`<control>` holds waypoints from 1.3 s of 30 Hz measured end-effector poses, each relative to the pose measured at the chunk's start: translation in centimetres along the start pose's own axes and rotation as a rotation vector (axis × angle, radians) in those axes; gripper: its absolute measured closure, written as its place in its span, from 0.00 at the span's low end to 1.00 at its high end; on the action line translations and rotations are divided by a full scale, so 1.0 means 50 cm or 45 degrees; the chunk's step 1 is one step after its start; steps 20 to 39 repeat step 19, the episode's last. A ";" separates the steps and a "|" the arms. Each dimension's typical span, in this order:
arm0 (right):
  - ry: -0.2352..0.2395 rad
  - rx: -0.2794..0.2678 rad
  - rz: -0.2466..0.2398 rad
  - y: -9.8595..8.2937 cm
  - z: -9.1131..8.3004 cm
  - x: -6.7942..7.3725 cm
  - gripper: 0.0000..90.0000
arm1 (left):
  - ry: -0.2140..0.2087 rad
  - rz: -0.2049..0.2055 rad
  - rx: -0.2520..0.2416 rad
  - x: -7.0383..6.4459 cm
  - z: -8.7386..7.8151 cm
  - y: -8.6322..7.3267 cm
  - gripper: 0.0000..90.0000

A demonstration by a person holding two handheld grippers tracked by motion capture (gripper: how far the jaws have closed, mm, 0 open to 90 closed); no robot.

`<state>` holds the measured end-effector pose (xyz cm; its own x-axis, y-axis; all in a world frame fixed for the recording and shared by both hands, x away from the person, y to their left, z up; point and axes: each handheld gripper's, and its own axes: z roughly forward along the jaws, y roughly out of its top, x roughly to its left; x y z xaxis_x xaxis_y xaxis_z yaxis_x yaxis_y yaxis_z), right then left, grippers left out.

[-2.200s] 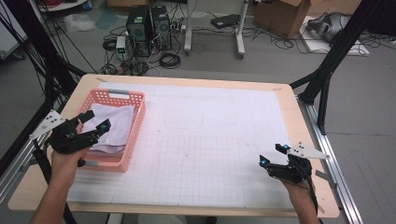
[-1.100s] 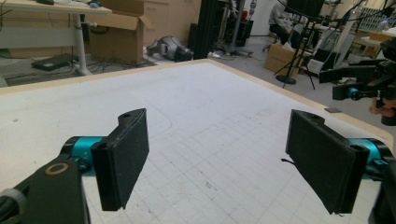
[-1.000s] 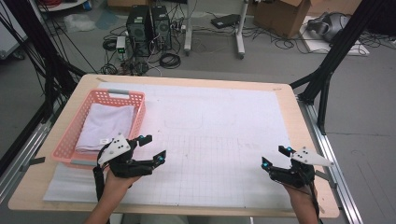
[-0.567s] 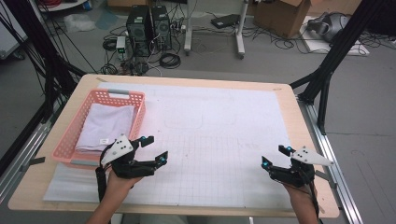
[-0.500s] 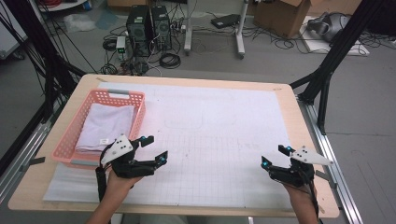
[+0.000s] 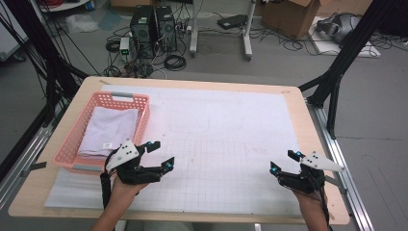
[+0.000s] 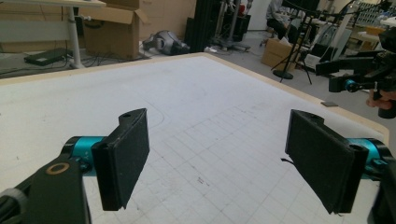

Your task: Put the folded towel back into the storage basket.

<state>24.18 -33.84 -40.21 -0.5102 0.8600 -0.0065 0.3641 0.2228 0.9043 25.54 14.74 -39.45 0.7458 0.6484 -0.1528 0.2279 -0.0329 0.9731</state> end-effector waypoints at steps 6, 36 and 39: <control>0.001 -0.002 0.000 0.000 0.000 0.000 0.22 | -0.001 -0.002 0.003 -0.002 0.001 -0.001 0.25; 0.003 -0.003 0.004 0.000 -0.002 0.001 0.22 | -0.016 -0.001 0.016 -0.005 0.008 -0.003 0.25; 0.003 -0.003 0.004 0.000 -0.002 0.001 0.22 | -0.016 -0.001 0.016 -0.005 0.008 -0.003 0.25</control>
